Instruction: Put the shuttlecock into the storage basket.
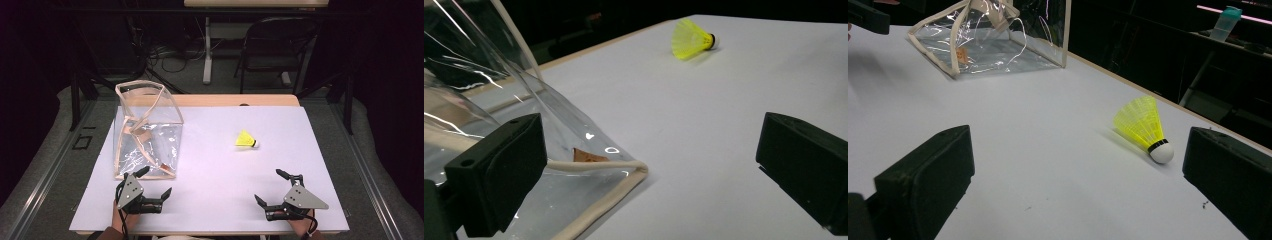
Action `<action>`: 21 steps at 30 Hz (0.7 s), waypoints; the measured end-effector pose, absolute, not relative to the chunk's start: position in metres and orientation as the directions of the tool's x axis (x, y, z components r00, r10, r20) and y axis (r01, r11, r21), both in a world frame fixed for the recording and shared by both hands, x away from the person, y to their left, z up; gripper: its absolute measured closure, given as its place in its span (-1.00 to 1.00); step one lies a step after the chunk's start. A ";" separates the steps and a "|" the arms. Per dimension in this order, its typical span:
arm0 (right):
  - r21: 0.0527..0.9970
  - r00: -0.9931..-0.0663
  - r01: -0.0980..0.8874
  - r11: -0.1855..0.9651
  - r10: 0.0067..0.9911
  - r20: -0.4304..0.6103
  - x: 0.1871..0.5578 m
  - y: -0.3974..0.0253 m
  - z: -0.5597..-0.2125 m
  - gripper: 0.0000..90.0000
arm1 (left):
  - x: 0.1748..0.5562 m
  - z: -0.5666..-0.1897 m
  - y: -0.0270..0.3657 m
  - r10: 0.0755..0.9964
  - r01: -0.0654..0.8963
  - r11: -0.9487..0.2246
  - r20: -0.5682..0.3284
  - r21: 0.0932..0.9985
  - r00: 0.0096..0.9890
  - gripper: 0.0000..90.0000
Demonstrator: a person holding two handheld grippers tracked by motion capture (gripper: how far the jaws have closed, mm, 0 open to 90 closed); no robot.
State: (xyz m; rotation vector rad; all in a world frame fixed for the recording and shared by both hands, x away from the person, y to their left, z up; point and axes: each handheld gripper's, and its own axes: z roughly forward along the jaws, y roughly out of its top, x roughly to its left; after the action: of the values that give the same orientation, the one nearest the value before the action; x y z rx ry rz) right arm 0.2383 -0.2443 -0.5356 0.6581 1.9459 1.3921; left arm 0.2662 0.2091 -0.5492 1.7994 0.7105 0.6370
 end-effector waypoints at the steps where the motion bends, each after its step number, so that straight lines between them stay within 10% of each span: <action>1: 0.950 -0.663 0.027 0.310 0.717 -0.215 0.238 -0.244 -0.536 -1.00 | 0.267 -0.549 0.208 0.724 0.170 -0.277 0.089 0.946 0.684 -1.00; 21: 0.948 -0.664 0.036 0.317 0.717 -0.215 0.239 -0.243 -0.536 -1.00 | 0.292 -0.548 0.185 0.676 0.213 -0.323 0.067 0.922 0.734 -1.00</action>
State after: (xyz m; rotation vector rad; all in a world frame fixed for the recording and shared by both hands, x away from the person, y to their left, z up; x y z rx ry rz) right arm 0.2388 -0.2431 -0.5362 0.6633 1.9540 1.3826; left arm 0.2915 0.1846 -0.5478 1.8814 0.6864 0.5501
